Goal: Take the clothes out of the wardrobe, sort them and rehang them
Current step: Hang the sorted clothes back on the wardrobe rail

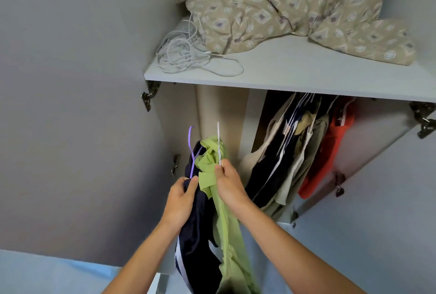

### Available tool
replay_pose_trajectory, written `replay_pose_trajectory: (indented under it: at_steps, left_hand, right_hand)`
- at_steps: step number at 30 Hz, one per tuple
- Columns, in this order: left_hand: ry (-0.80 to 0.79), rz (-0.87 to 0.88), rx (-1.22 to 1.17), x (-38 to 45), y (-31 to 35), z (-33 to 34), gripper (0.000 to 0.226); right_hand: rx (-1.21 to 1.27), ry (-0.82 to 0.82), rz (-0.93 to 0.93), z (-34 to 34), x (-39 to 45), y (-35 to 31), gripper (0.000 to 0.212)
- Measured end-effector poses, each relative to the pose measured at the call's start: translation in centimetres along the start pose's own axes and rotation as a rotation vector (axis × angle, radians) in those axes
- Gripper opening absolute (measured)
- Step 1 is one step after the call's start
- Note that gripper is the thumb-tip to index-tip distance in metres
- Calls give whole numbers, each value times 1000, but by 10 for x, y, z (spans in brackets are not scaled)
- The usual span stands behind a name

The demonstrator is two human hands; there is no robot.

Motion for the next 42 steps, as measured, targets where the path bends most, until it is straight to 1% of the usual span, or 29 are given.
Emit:
replay_pose_trajectory:
  at_steps: [3,6,11,18,24,28,36,38,42]
  left_hand:
    - [-28,41,-16,19,-1,-6,51]
    - [-33,64,-43,41,-4,-8,50]
    - [-40,98,-26,72,-1,2,41]
    - [-51,180,36,123,5,35,40]
    - [6,246,93,167,11,74,38]
    - [27,286,93,190,24,106,33]
    - [78,406,80,224,54,155,35]
    - [86,426,71,228,61,167,35]
    - [81,427,52,236,72,186,37]
  right_hand:
    - [-40,47,-19,11,17,-1,31]
    - [-119,149,-32,10,36,6,32]
    - [-194,301,-60,-8,57,14,30]
    - [-289,435,-176,-40,93,25,29]
    - [-409,461,-273,-73,138,36,28]
    - [-443,478,-300,-99,169,42,27]
    - [-453,616,-407,-155,216,40,24]
    - [-436,622,-408,-167,221,37,24]
    - [-432,628,-339,-191,240,34,26]
Point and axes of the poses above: each hand's wrist, its own x-axis towards the middle knuckle, its own z-axis out of the palm, y = z × x, the point moved 4 cm from there along x, towards the middle knuckle
